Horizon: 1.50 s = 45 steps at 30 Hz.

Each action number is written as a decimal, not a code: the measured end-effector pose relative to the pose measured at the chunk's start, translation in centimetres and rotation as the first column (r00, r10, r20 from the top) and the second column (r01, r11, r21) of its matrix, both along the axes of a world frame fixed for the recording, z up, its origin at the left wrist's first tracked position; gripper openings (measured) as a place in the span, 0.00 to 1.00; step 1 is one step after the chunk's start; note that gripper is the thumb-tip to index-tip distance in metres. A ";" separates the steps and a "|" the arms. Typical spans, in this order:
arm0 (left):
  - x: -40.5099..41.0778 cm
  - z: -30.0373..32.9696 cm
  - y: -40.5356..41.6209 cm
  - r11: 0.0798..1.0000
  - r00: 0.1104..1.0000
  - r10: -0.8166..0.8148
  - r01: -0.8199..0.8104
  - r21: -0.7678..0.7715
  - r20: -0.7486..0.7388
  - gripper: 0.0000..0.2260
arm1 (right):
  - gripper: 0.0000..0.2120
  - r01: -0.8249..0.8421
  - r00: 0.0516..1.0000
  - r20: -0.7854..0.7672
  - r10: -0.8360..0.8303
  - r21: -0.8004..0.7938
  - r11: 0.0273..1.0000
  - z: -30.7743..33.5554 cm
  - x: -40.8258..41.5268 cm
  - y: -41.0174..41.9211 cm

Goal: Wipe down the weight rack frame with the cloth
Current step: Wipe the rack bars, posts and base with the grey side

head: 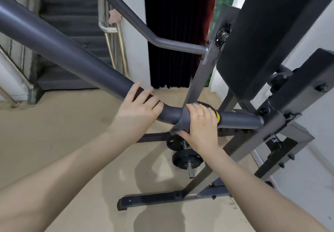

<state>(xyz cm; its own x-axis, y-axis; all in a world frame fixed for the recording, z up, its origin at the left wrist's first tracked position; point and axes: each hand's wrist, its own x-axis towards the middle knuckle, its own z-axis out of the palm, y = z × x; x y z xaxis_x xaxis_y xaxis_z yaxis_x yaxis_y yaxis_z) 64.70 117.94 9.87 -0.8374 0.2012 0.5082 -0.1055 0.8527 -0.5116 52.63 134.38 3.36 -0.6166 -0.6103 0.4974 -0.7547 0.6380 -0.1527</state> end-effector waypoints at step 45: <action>-13.0 -4.8 14.1 0.793 0.922 -0.353 0.204 0.574 0.160 0.21 | 0.24 0.036 0.979 -0.202 0.028 0.306 0.951 4.8 -10.5 15.3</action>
